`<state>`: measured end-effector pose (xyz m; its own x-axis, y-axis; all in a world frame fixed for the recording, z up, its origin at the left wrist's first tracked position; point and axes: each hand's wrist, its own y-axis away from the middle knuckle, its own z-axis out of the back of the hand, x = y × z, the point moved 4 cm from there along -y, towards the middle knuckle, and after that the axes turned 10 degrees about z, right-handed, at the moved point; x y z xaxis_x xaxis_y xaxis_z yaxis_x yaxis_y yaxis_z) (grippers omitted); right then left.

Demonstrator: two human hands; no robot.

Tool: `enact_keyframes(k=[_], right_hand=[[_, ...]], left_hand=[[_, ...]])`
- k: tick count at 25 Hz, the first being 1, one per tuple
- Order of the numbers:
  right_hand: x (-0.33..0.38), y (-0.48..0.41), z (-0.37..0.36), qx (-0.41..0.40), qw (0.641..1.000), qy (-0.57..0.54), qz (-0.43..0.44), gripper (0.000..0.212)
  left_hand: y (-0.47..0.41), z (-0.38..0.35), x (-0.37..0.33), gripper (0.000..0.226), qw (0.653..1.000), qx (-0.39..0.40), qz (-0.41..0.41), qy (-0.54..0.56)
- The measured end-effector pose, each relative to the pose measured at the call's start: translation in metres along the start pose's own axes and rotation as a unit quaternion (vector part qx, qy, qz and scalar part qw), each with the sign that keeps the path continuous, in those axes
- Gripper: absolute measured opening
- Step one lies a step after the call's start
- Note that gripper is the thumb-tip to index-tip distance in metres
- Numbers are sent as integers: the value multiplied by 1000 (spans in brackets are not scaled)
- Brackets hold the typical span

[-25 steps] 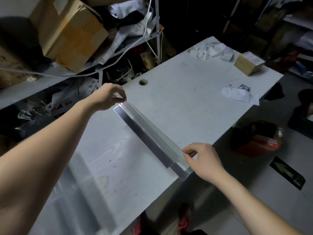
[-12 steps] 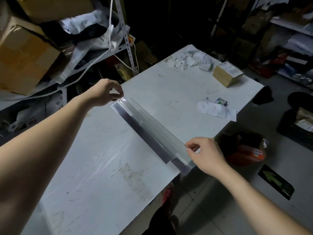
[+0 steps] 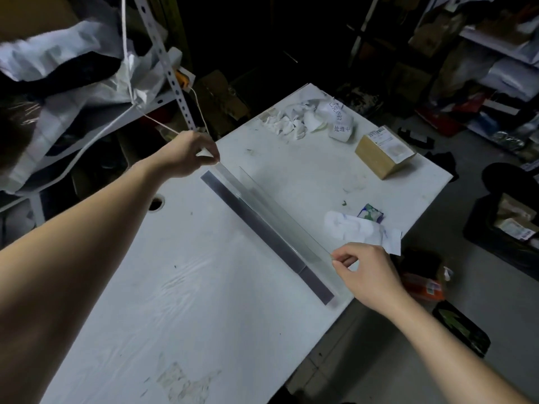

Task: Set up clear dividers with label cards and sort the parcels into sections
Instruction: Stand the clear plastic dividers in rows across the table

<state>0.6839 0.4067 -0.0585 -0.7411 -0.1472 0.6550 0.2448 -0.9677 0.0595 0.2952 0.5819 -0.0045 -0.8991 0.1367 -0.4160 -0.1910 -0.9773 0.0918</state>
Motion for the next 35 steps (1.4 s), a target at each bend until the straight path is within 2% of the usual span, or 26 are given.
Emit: enact_keyframes(k=[9, 17, 24, 28, 35], right_hand=[[-54, -39, 12, -14, 999, -29, -24, 16], [-67, -58, 13, -38, 999, -34, -12, 20], [-66, -62, 12, -43, 999, -23, -8, 19], [-65, -64, 12, -42, 999, -23, -6, 19], [-61, -62, 11, -54, 998, -26, -6, 18]], left_hand=[[-100, -33, 8, 8, 999, 35, 5, -8], [-138, -39, 13, 8, 999, 25, 30, -14], [-154, -50, 22, 12, 999, 31, 23, 16], [-153, -57, 26, 11, 999, 9, 8, 31], [-156, -58, 27, 19, 999, -3, -9, -37]])
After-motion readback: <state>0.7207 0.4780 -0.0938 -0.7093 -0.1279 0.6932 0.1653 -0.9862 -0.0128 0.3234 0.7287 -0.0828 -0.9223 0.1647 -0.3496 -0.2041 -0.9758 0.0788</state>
